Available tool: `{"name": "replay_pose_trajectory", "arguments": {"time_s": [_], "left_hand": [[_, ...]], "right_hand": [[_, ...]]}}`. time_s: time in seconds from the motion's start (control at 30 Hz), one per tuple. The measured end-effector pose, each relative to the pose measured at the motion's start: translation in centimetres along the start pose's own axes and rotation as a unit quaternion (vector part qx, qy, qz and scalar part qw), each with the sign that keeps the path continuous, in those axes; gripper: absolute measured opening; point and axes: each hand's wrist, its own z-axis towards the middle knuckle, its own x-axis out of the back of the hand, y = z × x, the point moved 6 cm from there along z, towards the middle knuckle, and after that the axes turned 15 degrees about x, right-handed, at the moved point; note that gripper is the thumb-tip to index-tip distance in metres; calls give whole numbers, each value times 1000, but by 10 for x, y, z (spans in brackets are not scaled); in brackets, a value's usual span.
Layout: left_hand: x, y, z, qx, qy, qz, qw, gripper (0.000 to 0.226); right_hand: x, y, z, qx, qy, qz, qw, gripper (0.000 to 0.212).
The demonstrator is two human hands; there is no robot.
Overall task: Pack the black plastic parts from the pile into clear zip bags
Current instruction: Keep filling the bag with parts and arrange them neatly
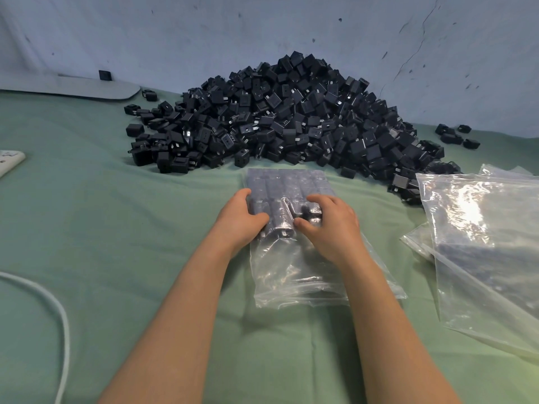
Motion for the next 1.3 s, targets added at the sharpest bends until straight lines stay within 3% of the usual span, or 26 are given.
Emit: {"name": "replay_pose_trajectory", "arguments": {"time_s": [0.17, 0.47, 0.63, 0.87, 1.0, 1.2, 1.3], "left_hand": [[-1, 4, -5, -28, 34, 88, 995, 67], [-19, 12, -12, -126, 57, 200, 970, 45], [-30, 2, -10, -103, 31, 288, 952, 46], [-29, 4, -16, -71, -6, 275, 959, 47], [-20, 44, -7, -84, 23, 247, 965, 46], [-12, 133, 79, -99, 65, 167, 979, 42], [-1, 157, 143, -98, 152, 185, 966, 41]], "right_hand": [[-1, 0, 1, 0, 5, -5, 1000, 56], [-4, 4, 2, -2, -9, -2, 1000, 58], [-4, 6, 1, -3, -12, 0, 1000, 49], [10, 9, -2, -19, -3, 7, 1000, 26], [28, 6, 13, -60, 5, 11, 998, 23], [22, -21, 139, 0, 17, 40, 999, 31], [10, -6, 206, -2, 64, 41, 997, 38]]}}
